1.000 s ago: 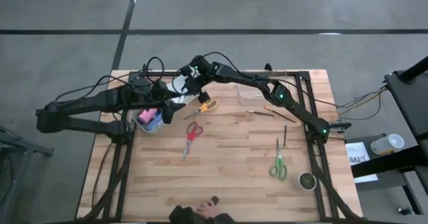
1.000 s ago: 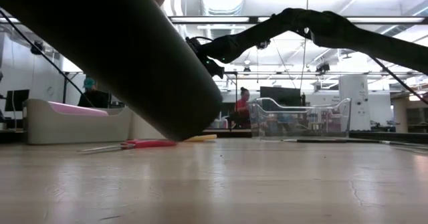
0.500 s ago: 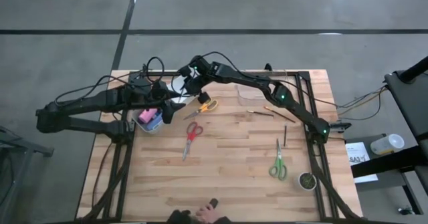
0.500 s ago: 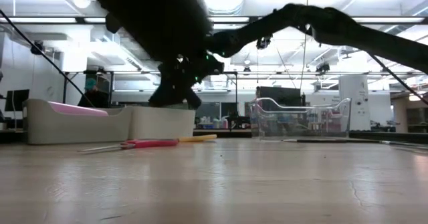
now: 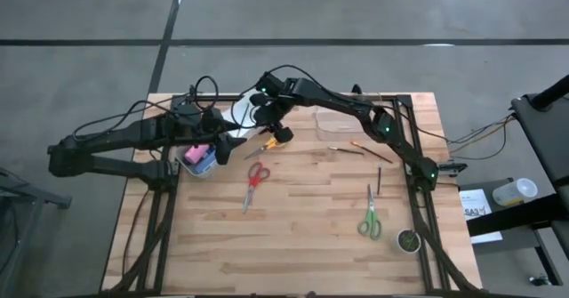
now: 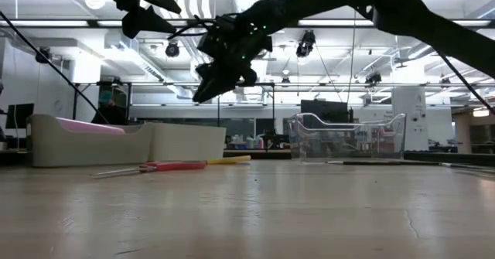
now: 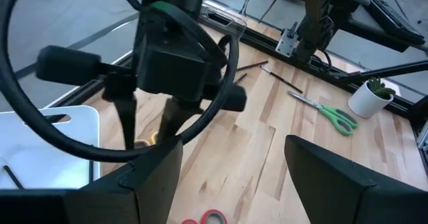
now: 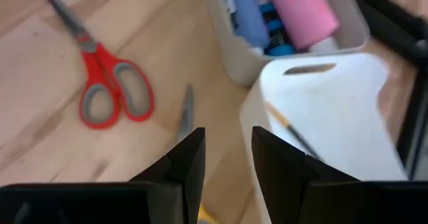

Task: Pick & Place Paint Supplies
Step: Put the top silver paint brush into the white bin

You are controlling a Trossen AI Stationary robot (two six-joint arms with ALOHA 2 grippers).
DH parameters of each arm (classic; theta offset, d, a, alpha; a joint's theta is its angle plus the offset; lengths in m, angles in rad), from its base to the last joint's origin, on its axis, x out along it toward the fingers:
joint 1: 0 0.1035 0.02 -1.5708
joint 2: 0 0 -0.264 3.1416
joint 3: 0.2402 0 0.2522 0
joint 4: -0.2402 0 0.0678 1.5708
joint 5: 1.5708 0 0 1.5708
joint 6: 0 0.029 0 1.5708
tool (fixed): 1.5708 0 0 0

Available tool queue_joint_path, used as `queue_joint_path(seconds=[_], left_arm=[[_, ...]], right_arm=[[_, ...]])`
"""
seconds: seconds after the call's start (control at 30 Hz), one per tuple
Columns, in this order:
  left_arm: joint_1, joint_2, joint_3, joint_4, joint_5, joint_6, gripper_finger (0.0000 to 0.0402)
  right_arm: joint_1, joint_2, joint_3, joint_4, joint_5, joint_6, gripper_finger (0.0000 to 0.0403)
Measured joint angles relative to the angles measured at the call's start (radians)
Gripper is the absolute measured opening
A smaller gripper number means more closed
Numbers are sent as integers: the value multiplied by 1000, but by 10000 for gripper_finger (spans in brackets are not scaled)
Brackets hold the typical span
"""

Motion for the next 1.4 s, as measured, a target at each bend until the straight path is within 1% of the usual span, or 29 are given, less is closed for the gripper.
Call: queue_joint_path(seconds=[0.23, 0.37, 0.53, 0.73, 0.97, 1.03, 1.17, 1.23, 1.33, 1.4], left_arm=[[0, 0, 0, 0, 0, 0, 271], [0, 0, 0, 0, 0, 0, 271], [0, 0, 0, 0, 0, 0, 271], [0, 0, 0, 0, 0, 1, 271], [0, 0, 0, -5, 0, 1, 271], [0, 0, 0, -4, 0, 1, 271], [0, 0, 0, -1, 0, 1, 271], [0, 0, 0, 0, 0, 2, 271], [0, 0, 0, -1, 0, 2, 271], [0, 0, 0, -2, 0, 2, 271]], right_arm=[[16, -42, 0, -100, 75, 6, 112], [20, -47, -2, -145, 71, 29, 83], [18, -65, -2, -189, 29, 92, 47], [18, -79, -2, -246, 23, 140, 42], [21, -85, -4, -277, 49, 207, 42], [32, -97, -4, -287, 90, 227, 42], [73, -143, -4, -290, 231, 290, 42], [92, -170, -4, -298, 285, 343, 42], [101, -219, -6, -339, 308, 450, 43], [101, -254, -6, -374, 315, 559, 43]])
